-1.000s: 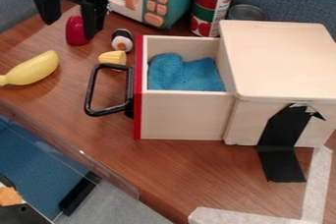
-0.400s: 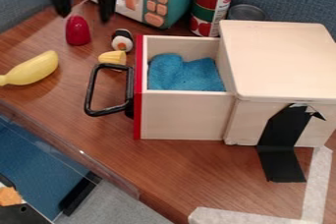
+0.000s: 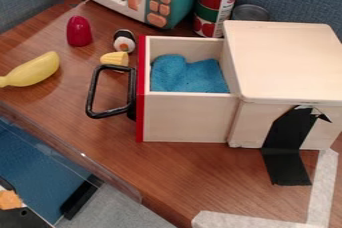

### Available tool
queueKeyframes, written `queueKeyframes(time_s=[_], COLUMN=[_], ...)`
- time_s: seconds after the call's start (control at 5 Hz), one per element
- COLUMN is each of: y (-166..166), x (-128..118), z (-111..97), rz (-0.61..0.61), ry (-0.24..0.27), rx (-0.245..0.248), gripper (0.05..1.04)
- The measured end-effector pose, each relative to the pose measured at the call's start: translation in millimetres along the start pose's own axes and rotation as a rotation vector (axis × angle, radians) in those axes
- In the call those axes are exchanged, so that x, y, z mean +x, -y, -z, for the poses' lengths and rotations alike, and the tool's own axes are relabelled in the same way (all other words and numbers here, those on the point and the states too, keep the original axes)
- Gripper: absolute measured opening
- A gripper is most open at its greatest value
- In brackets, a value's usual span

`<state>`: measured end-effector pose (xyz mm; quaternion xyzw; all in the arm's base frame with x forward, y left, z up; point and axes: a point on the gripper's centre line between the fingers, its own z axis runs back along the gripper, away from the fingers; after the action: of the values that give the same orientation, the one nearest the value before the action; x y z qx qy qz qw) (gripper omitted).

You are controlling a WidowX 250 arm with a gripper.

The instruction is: Put the sushi inside the drawer

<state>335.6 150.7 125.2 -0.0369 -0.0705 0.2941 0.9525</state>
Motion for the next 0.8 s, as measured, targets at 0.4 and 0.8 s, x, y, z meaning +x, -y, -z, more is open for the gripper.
queueKeyframes(time_s=[0.4, 0.8], y=[14.6, 29.2], x=[18.6, 21.4], z=[28.9, 63.9], rz=[-0.052, -0.058], ry=[0.028, 0.037], rx=[0.036, 0.091], gripper=[1.001, 1.001])
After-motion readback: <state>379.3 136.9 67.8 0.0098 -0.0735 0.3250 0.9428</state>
